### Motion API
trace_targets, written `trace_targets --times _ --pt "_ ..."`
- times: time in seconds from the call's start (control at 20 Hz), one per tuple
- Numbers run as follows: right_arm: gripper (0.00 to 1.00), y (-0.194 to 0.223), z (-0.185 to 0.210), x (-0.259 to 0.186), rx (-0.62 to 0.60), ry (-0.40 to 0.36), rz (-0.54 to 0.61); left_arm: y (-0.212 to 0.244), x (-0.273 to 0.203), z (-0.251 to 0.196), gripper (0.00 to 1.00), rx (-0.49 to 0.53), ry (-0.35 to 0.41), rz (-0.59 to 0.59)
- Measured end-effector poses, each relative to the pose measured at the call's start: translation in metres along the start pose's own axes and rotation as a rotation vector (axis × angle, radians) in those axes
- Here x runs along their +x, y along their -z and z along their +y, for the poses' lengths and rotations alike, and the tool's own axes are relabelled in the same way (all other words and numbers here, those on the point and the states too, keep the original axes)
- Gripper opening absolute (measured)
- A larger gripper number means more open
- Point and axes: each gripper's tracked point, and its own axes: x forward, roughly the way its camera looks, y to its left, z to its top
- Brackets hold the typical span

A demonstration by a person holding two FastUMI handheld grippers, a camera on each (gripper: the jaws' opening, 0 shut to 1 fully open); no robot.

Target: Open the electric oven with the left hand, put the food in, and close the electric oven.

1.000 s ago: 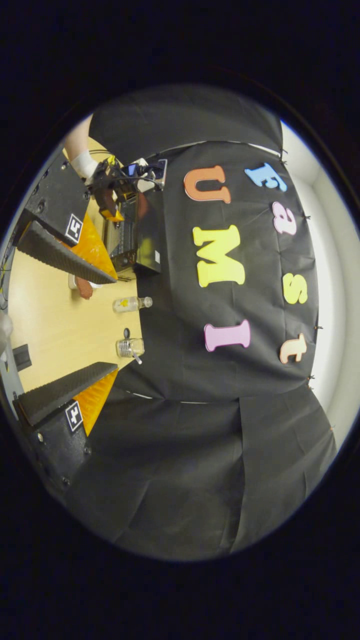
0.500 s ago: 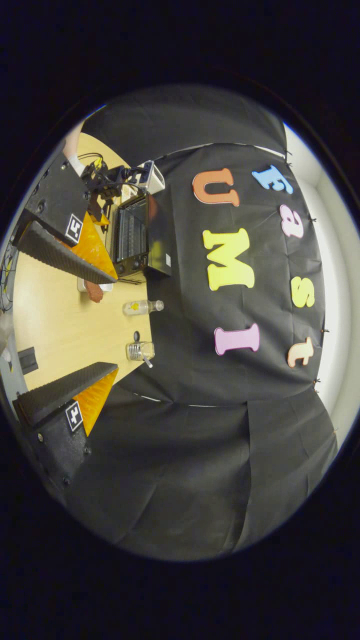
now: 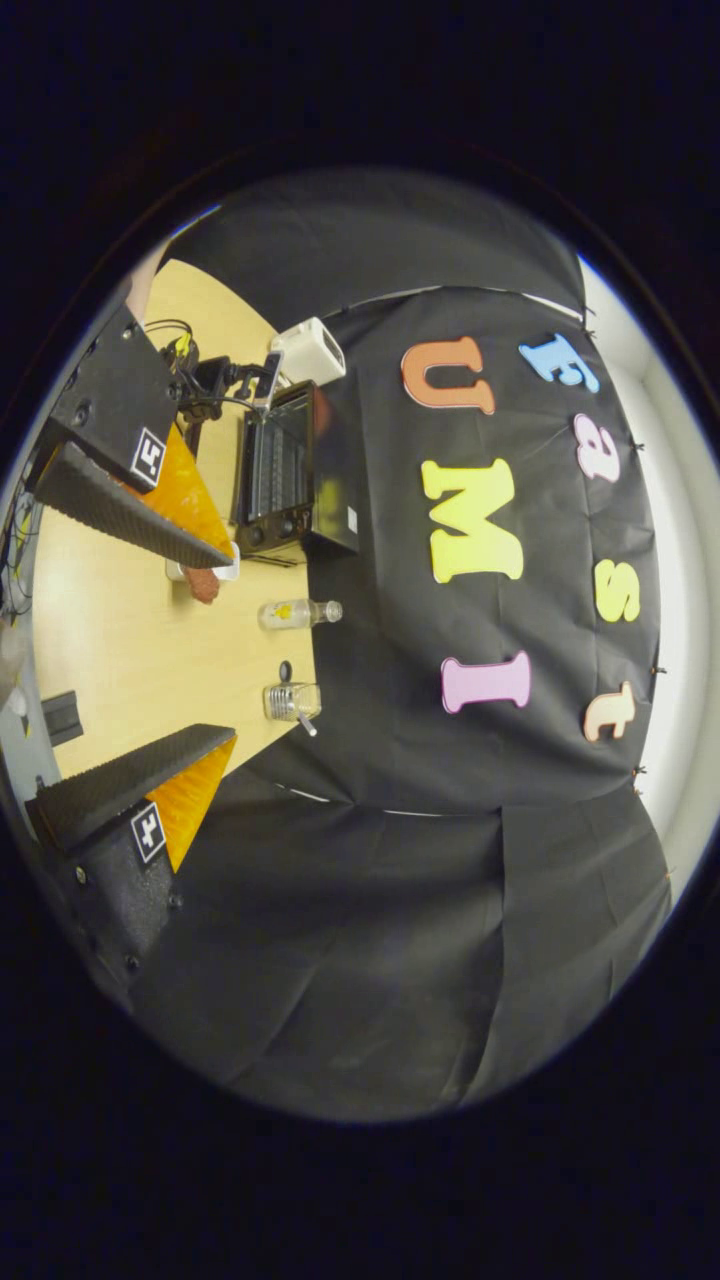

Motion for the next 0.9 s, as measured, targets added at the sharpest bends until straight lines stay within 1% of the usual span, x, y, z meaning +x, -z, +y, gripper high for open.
trace_targets --times 0.1,0.25,0.3,0.35,0.4,0.45,0.5,0.55,0.6,0.75,0.9 --pt "0.99 0.000 0.000 0.003 0.009 -0.004 0.001 -0.003 -0.001 0.000 0.95 0.001 0.001 -0.015" --pt "0.99 0.005 -0.004 0.013 0.027 -0.005 0.011 -0.014 -0.012 -0.004 0.96 0.008 0.041 -0.065" --pt "0.96 0.009 -0.006 0.018 0.031 -0.008 0.017 -0.019 -0.019 -0.003 0.96 0.015 0.042 -0.086" --pt "1.00 0.011 -0.007 0.024 0.034 -0.015 0.025 -0.026 -0.029 0.001 0.97 0.023 0.035 -0.106" --pt "0.97 0.015 -0.008 0.031 0.035 -0.022 0.031 -0.032 -0.039 0.004 0.97 0.026 0.029 -0.128" --pt "0.99 0.018 -0.009 0.041 0.033 -0.034 0.044 -0.037 -0.047 0.008 0.97 0.024 0.023 -0.141" --pt "0.99 0.025 -0.008 0.052 0.029 -0.049 0.060 -0.041 -0.058 0.012 0.97 0.021 0.016 -0.156" --pt "0.96 0.031 -0.007 0.064 0.025 -0.075 0.080 -0.048 -0.070 0.015 0.97 0.016 0.009 -0.171" --pt "0.99 0.038 -0.003 0.077 0.021 -0.106 0.107 -0.055 -0.080 0.019 0.97 0.012 0.004 -0.187" --pt "0.99 0.062 0.008 0.122 0.021 -0.201 0.191 -0.074 -0.114 0.032 0.96 0.008 -0.037 -0.216" --pt "0.99 0.089 0.026 0.169 0.018 -0.306 0.293 -0.093 -0.144 0.040 0.97 -0.034 -0.086 -0.239"
